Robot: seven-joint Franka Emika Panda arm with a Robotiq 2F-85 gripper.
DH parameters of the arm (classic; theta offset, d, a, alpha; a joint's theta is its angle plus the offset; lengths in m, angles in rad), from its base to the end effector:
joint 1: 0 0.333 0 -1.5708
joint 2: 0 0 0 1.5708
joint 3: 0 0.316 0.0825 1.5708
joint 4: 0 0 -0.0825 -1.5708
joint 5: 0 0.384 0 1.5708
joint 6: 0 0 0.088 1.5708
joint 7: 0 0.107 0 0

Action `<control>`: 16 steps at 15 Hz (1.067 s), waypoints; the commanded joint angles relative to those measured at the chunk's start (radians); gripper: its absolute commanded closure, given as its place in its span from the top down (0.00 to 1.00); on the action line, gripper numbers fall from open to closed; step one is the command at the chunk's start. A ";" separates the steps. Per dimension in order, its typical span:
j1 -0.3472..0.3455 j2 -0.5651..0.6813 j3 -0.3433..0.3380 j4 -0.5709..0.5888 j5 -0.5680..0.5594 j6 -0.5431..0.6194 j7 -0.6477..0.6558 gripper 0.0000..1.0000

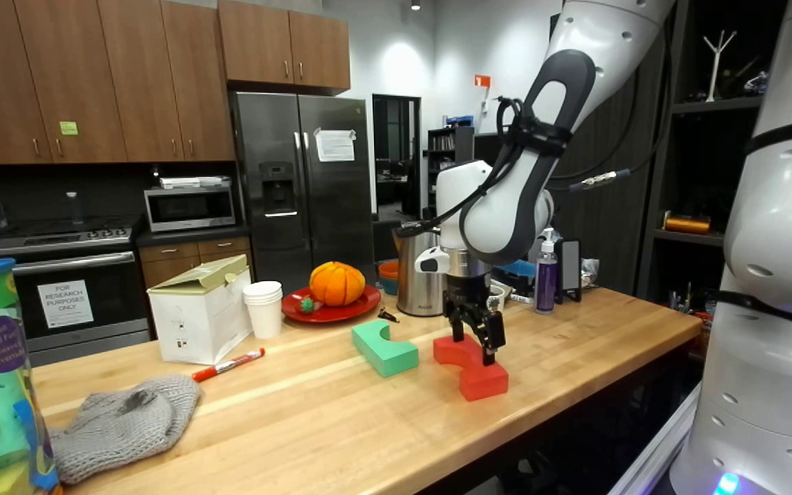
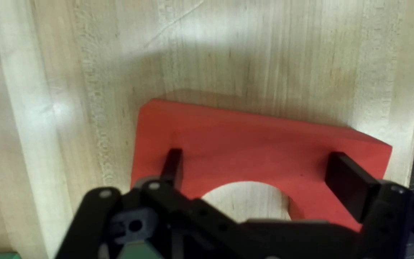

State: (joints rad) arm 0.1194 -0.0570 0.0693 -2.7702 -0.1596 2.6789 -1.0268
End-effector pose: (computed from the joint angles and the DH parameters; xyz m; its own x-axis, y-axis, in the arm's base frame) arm 0.3752 0.0762 0.2280 0.2092 0.9746 -0.0804 0.9778 -0.2097 0.0022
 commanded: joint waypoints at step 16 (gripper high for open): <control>-0.027 0.128 -0.002 0.110 -0.347 0.005 0.332 1.00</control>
State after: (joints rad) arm 0.1177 -0.0158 0.0705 -2.7144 -0.3968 2.6606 -0.7885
